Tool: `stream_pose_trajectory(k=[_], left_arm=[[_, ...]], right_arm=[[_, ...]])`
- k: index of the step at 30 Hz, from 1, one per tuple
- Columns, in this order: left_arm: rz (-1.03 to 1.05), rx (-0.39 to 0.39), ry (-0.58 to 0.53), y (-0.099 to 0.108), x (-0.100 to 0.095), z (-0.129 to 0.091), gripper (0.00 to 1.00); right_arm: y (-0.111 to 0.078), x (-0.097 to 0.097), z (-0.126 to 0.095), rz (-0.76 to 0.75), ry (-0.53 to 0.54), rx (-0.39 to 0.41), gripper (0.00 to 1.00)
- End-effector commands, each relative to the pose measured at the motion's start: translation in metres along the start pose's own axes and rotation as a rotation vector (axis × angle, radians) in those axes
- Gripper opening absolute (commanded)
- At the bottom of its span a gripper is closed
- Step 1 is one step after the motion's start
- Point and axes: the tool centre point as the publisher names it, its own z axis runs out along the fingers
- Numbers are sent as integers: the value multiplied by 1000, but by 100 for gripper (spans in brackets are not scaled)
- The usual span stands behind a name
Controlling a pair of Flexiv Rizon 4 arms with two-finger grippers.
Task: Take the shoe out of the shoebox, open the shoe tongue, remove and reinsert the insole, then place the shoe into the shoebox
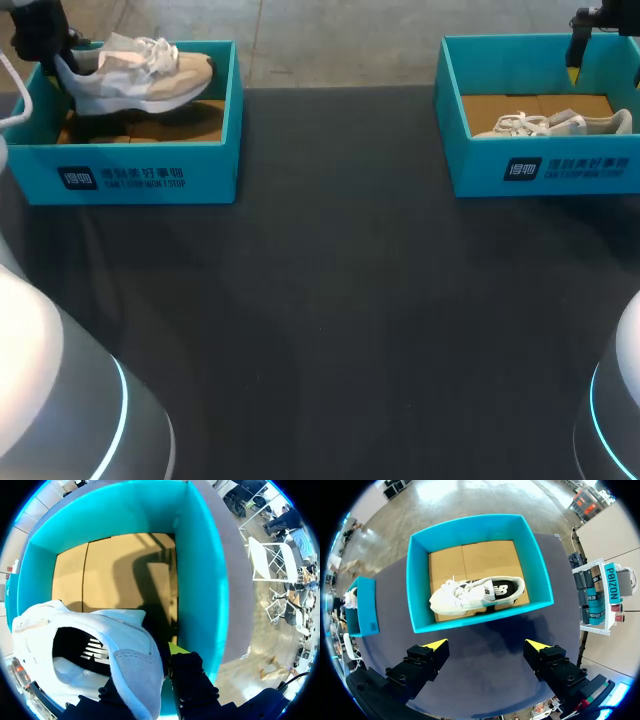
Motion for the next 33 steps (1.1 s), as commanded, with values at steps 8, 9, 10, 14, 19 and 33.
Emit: stream_pose_trajectory(k=[8,9,10,14,19,33], left_arm=[[-13,-14,3,-15,2,-63,0],[-13,-14,3,-15,2,-67,0],[-12,-15,4,-16,2,-72,0],[-6,-20,13,-20,3,-91,0],[-10,-47,27,-29,3,-114,0],[-3,-55,69,-115,-9,-160,0]], right_arm=[[-1,-1,0,-1,2,-2,100],[-1,-1,0,-1,2,-2,100],[-1,-1,0,-1,2,-2,100],[-1,-1,0,-1,2,-2,100],[-1,-1,0,-1,2,-2,100],[-1,-1,0,-1,2,-2,100]])
